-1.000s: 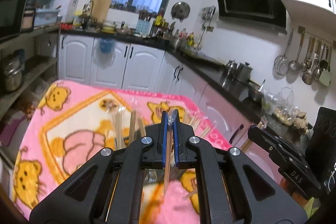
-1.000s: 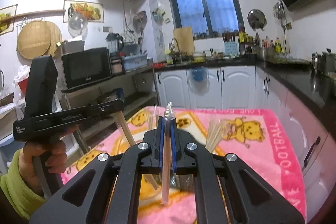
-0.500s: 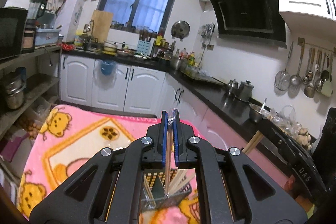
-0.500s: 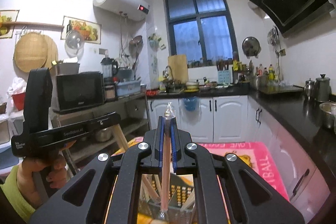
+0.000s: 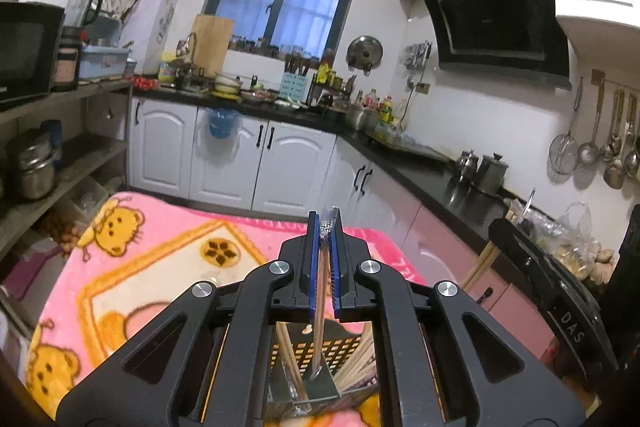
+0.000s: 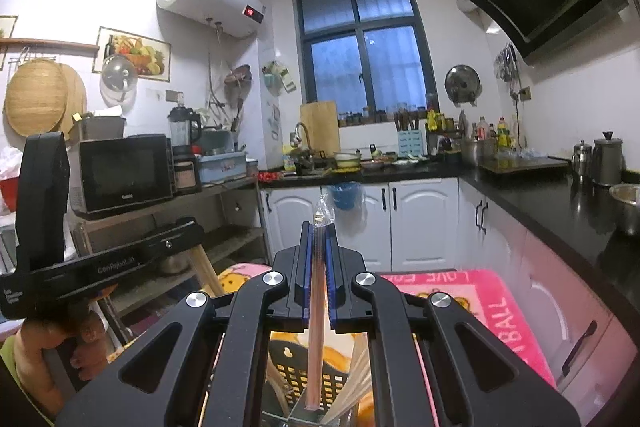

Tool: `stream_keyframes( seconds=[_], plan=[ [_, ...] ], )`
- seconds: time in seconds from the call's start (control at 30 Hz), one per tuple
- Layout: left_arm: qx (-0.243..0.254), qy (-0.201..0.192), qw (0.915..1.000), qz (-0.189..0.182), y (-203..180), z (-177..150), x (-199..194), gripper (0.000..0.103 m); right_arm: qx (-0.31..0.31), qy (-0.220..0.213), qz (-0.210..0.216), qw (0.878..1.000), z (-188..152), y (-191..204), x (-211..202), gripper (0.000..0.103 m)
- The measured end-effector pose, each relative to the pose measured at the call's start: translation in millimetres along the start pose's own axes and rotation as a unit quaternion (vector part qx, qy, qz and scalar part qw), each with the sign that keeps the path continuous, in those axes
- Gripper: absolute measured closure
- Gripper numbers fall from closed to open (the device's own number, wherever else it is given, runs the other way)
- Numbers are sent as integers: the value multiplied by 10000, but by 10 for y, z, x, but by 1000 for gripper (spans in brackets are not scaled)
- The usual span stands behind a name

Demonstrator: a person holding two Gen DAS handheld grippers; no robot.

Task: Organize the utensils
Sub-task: 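Lift both held chopsticks upright and carry them above the caddy, then lower chopsticks into the caddy compartments and open both tools, then withdraw both open tools back from the caddy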

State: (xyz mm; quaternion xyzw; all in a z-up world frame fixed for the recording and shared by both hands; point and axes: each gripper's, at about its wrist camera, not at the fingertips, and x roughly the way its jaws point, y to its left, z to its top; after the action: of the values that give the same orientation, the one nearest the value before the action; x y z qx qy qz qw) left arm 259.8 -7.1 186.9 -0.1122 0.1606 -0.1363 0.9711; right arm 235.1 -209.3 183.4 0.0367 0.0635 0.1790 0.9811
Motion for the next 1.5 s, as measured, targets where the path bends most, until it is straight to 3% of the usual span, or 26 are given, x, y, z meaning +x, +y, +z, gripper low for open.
stream_keyframes(
  seconds=[0.73, 0.87, 0.97, 1.1, 1.2, 1.5],
  plan=[
    [48, 518, 9986, 9, 132, -496, 417, 100, 134, 569, -35, 9983, -401, 94, 447, 96],
    [59, 606, 9981, 28, 160, -543, 429, 100, 160, 709, -48, 9973, -458, 80, 466, 85],
    [57, 668, 9977, 47, 181, -580, 421, 100, 154, 760, -62, 9970, -496, 80, 450, 83],
    [33, 724, 9973, 86, 219, -621, 390, 81, 184, 827, -60, 9964, -530, 84, 408, 77],
    [53, 748, 9971, 118, 238, -651, 341, 75, 185, 843, -64, 9963, -535, 82, 394, 71],
    [161, 718, 9969, 269, 259, -727, 92, 42, 184, 946, -66, 9953, -655, 95, 144, 60]
  ],
)
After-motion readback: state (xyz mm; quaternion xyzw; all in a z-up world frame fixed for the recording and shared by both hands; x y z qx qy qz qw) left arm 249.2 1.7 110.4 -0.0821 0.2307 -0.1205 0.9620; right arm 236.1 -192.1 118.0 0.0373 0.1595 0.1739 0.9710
